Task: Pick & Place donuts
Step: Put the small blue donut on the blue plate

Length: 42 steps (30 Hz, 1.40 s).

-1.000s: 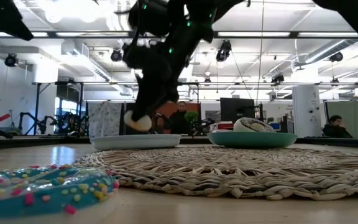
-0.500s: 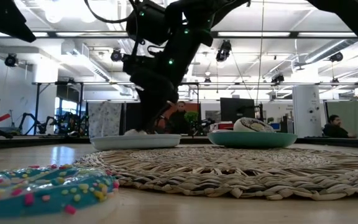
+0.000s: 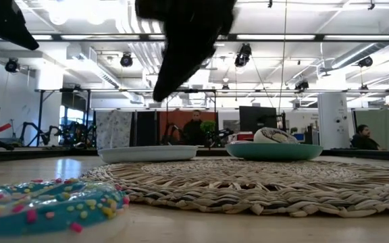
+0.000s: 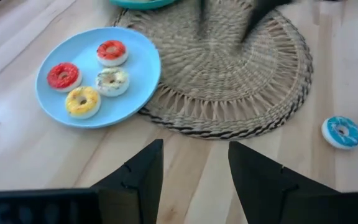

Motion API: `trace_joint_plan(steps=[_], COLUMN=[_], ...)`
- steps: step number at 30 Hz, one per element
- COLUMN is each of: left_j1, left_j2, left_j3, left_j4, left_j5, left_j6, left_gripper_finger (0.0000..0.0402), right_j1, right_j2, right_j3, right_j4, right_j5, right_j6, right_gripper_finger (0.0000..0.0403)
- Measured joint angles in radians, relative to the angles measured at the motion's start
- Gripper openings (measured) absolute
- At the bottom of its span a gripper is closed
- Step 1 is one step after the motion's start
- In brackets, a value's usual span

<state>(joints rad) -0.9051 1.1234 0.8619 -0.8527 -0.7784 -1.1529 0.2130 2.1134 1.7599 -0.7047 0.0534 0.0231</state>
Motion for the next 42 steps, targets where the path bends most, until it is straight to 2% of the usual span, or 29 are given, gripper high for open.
trace_joint_plan(steps=[3, 6, 15, 21, 29, 37, 42], left_j1=[0.003, 0.007, 0.02, 0.02, 0.02, 0.02, 0.02], left_j2=[0.01, 0.024, 0.063, 0.074, 0.074, 0.073, 0.073], left_j3=[0.0, 0.0, 0.0, 0.0, 0.0, 0.0, 0.0], left_j4=[0.053, 0.085, 0.084, 0.084, 0.081, 0.077, 0.074], left_j5=[0.0, 0.002, 0.032, 0.069, 0.064, 0.063, 0.064], left_j6=[0.067, 0.143, 0.156, 0.156, 0.16, 0.156, 0.156], left_gripper_finger=[0.0155, 0.0155, 0.0155, 0.0155, 0.0155, 0.0155, 0.0155], right_j1=[0.086, 0.143, 0.192, 0.242, 0.292, 0.295, 0.295], right_j2=[-0.006, 0.009, 0.114, 0.145, 0.194, 0.215, 0.235], right_j3=[0.0, 0.0, 0.0, 0.0, 0.0, 0.0, 0.0], right_j4=[0.005, 0.048, 0.232, 0.263, 0.31, 0.331, 0.36], right_j5=[-0.057, -0.15, -0.236, -0.224, -0.036, -0.023, -0.027], right_j6=[0.026, 0.125, 0.4, 0.417, 0.328, 0.301, 0.307], right_gripper_finger=[0.0198, 0.0198, 0.0198, 0.0198, 0.0195, 0.0178, 0.0151])
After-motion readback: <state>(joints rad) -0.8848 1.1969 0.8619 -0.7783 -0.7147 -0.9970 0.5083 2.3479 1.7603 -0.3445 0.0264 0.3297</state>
